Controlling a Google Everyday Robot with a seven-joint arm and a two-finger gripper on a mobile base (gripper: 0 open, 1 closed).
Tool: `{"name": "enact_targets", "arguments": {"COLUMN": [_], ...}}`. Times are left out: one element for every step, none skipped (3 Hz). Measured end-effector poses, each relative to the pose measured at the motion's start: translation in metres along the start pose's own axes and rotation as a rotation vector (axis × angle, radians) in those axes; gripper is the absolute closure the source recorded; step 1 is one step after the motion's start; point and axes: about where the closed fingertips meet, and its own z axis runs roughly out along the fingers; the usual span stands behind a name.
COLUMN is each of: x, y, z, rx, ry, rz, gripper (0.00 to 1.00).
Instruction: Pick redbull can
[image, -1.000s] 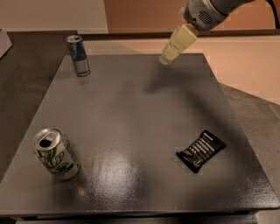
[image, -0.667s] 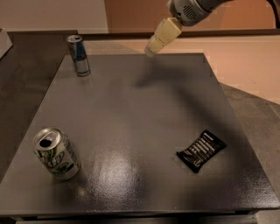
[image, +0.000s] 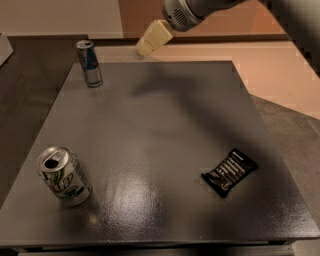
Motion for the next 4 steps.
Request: {"name": "enact_targets", "arguments": {"x": [0.001,-0.002,-0.006,-0.006], "y": [0.008,0.01,0.007,0.007], "z": [0.022,0.041,0.06,0.06], "rx": [-0.041,-0.07,-0.09,-0.091], "ry": [-0.037,-0.082,-0.116,-0.116], "rz": [0.1,0.171,0.218,0.218], "gripper": [0.0,0.0,0.0,0.0]}}
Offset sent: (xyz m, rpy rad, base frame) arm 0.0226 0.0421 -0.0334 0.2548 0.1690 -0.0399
